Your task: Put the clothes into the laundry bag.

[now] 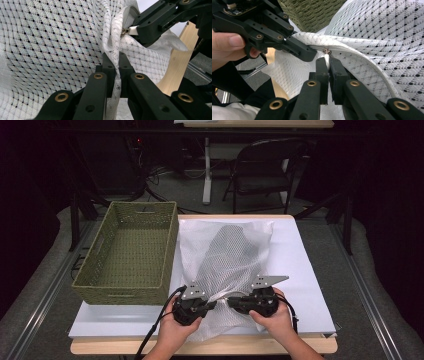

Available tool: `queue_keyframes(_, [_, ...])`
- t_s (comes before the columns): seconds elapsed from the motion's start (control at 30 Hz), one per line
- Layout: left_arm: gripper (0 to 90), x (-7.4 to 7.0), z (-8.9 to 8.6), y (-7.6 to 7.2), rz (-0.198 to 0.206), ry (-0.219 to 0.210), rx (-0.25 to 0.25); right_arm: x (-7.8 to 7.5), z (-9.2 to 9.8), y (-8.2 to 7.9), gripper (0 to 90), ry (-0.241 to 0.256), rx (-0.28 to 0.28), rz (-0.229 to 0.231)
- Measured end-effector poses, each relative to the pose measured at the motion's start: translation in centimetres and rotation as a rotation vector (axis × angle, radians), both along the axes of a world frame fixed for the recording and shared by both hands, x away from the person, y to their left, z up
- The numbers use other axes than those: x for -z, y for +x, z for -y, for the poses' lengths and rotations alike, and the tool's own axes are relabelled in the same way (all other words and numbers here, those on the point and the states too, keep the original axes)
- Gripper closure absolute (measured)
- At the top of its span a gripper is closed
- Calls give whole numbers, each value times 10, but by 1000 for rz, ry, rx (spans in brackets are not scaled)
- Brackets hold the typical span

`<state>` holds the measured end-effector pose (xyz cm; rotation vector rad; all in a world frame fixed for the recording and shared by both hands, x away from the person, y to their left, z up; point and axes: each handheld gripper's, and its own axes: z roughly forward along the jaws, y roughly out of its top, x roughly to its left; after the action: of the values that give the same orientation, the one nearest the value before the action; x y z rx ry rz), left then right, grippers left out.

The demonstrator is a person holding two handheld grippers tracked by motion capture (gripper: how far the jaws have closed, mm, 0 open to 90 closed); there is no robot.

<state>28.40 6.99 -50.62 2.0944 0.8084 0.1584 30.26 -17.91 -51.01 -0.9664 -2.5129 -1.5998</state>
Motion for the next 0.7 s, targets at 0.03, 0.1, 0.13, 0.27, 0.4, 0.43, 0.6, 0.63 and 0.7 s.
queue_keyframes(0.03, [877,0,0,0,-4,1,3,0,0,0,865,-2,2,2])
queue_keyframes(0.1, [877,0,0,0,-7,-6,5,1,-1,1,864,1,6,2])
queue_keyframes(0.13, [877,-1,0,0,-8,-10,9,1,-1,2,863,4,5,3])
queue_keyframes(0.27, [878,0,2,0,-6,-12,10,3,-5,4,846,15,6,-3])
queue_keyframes(0.4, [878,0,0,1,-5,-17,8,3,-7,5,862,-7,6,15])
queue_keyframes(0.43, [878,0,0,1,-7,-15,11,3,-7,5,862,-6,5,11])
queue_keyframes(0.6, [879,0,-1,1,5,-9,4,1,-7,3,864,-6,1,11])
queue_keyframes(0.63, [879,0,-1,1,7,-8,2,1,-7,3,865,-11,-1,15])
queue_keyframes(0.7, [878,-1,-2,1,1,-18,7,0,-6,2,865,-20,-5,21])
